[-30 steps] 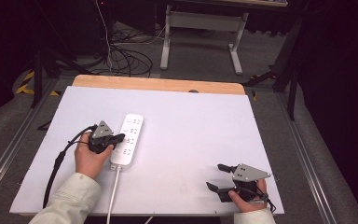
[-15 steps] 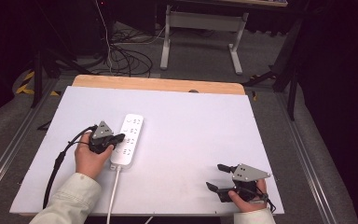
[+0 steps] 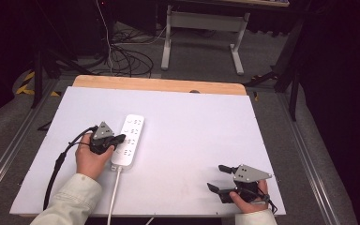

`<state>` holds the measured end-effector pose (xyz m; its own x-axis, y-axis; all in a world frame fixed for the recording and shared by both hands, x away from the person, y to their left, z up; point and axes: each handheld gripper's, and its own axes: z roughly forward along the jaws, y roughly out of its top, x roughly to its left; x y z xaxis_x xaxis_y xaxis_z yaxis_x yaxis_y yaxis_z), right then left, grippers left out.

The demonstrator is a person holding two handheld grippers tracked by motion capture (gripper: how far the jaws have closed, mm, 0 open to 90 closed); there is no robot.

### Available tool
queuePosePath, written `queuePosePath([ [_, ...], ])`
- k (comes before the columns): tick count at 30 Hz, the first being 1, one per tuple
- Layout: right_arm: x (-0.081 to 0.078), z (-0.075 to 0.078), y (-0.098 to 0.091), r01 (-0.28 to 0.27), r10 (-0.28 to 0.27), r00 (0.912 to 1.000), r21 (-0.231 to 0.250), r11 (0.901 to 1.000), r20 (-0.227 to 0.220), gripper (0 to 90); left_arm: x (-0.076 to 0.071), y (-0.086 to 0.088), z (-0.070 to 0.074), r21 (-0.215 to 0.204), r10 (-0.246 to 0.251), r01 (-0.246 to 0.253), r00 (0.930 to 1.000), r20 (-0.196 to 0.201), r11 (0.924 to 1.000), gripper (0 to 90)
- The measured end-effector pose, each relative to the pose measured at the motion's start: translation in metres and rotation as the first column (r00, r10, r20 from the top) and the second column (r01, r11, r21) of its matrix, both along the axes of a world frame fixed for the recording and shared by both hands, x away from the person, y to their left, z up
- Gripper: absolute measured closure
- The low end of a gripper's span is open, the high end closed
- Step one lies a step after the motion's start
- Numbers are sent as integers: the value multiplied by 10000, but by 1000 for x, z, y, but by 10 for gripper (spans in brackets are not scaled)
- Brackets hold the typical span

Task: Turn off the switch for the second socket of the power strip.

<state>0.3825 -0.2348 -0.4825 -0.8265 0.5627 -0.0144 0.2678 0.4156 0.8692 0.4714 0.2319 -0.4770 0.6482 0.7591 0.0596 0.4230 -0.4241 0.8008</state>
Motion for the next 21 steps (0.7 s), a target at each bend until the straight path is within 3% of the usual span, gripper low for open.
queuePosePath([
  [12, 0, 0, -1, 44, -44, 10000, -11, 10000, -11, 235, 0, -3, 1, 197, 76, -75, 10000, -38, 9998, 900],
  [16, 0, 0, 0, 31, -31, 10000, -14, 10000, -11, 235, 1, -2, 0, -8, 61, -61, 9997, -222, 10000, 900],
  [17, 0, 0, 0, 15, -15, 10000, -20, 10000, -20, 235, 1, -2, 0, 109, 84, -83, 9999, -68, 9999, 900],
  [20, 0, 0, -1, 31, -31, 10000, -11, 10000, -3, 235, 1, -1, 0, -39, 35, -36, 9999, -142, 10000, 900],
  [21, 0, -1, -1, 31, -31, 10000, -6, 10000, -14, 235, 1, -1, 0, 147, 7, -8, 10000, 71, 9999, 900],
])
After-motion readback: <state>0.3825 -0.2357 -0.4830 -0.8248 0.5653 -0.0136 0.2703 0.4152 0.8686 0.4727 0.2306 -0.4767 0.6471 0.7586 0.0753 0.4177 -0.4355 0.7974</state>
